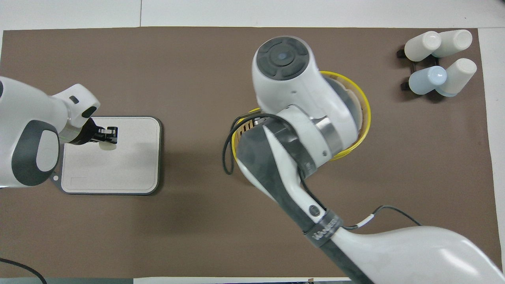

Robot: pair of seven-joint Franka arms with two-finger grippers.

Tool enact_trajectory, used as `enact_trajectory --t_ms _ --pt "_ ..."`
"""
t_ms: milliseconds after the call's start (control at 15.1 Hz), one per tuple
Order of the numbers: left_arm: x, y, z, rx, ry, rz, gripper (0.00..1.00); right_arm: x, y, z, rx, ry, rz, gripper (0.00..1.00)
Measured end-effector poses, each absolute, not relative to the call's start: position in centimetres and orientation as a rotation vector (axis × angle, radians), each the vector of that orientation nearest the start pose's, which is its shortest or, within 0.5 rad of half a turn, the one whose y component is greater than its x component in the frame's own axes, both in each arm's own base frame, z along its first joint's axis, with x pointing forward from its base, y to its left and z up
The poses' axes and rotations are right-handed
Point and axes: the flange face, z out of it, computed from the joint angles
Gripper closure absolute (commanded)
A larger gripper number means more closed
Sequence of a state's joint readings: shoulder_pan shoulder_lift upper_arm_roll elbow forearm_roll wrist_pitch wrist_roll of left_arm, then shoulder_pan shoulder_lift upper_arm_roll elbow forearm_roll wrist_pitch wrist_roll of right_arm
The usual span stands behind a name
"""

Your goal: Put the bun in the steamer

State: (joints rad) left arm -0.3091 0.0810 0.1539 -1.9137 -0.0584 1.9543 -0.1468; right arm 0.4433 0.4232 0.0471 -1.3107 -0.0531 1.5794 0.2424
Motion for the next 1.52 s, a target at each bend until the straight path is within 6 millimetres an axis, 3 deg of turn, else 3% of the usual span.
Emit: enact_trajectory --t_ms 132,199,331,529,662,860,926,993,1059,1324,1390,1522 --pt "57.9 -18.2 48.5 -3.179 -0.193 0.033 0.77 59.4 25.8 50.3 -3.191 -0.507 0.354 1.00" --pt "57.7 -22.7 49.2 -3.182 -0.264 0.015 0.77 59.2 24.4 50.7 -3.204 -0.547 0.400 1.00" --pt "56.2 -31.3 48.6 -3.202 -0.364 -0.049 0.77 59.1 23.0 50.8 -3.220 -0.636 0.459 1.00" --pt "51.5 -41.9 43.1 -3.224 -0.342 -0.090 0.76 59.9 20.6 50.4 -3.205 -0.688 0.492 1.00" --pt "49.2 -46.0 37.7 -3.215 -0.308 -0.087 0.76 60.4 19.1 50.1 -3.198 -0.680 0.510 1.00" --pt "48.4 -47.0 32.6 -3.207 -0.287 -0.099 0.75 60.6 18.1 49.6 -3.192 -0.677 0.530 1.00" --pt "48.4 -46.9 32.4 -3.211 -0.290 -0.108 0.63 60.6 18.0 49.6 -3.190 -0.680 0.532 1.00" --pt "48.4 -46.8 32.5 -3.213 -0.296 -0.112 0.38 60.6 18.0 49.6 -3.189 -0.682 0.532 1.00" --pt "48.4 -46.8 32.4 -3.214 -0.300 -0.114 0.00 60.6 18.1 49.6 -3.189 -0.683 0.532 1.00" --pt "49.0 -45.9 32.8 -3.204 -0.330 -0.116 0.00 60.5 18.1 49.6 -3.188 -0.685 0.532 1.00" --pt "49.6 -44.9 33.7 -3.194 -0.354 -0.107 0.00 60.5 18.1 49.6 -3.188 -0.685 0.532 1.00" --pt "51.3 -41.1 37.9 -3.173 -0.383 -0.059 0.00 60.5 18.1 49.6 -3.188 -0.685 0.532 1.00"
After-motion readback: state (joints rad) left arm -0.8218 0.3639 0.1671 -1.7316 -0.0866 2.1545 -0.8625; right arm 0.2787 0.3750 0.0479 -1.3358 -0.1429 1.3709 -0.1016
